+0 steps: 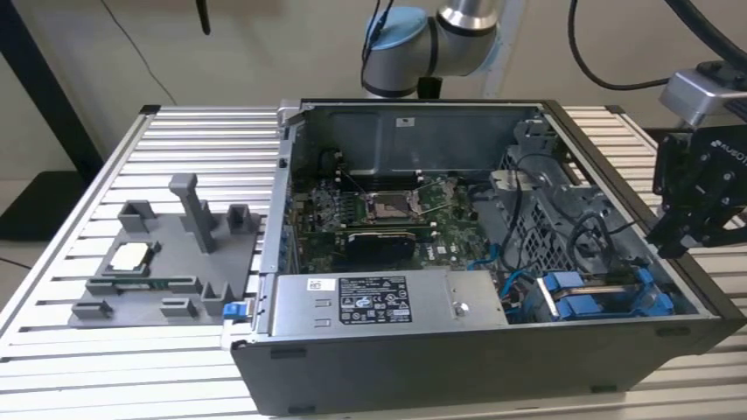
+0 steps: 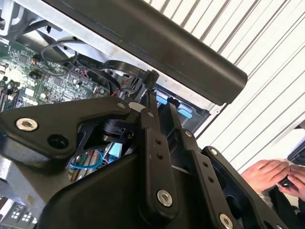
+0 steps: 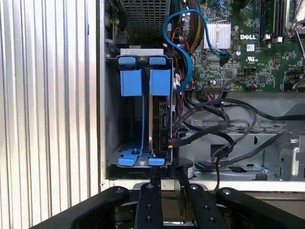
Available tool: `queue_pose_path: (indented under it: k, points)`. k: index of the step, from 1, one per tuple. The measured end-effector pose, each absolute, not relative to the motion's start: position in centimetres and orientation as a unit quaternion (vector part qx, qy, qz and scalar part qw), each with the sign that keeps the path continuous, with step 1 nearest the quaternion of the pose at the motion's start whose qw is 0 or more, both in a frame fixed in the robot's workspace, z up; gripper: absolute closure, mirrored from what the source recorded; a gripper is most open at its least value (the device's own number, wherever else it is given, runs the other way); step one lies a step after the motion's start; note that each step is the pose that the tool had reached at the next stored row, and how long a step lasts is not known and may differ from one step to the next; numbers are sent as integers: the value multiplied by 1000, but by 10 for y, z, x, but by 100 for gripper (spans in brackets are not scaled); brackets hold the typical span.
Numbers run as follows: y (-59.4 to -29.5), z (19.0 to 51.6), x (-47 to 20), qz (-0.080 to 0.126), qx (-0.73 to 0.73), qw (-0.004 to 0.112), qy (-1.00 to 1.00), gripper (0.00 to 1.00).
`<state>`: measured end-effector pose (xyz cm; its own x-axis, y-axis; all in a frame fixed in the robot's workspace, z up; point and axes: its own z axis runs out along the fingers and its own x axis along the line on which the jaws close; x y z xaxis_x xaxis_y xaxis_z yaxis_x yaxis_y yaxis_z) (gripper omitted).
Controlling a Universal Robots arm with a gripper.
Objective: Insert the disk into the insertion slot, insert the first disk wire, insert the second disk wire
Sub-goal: 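Insert the second disk wire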
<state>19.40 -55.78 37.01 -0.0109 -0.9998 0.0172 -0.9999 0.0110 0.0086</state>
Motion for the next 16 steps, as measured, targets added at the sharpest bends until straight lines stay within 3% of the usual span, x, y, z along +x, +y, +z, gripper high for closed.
queue_pose_path:
  k: [16]
  points:
    - [-558,381,198,-1,703,13,-711,73]
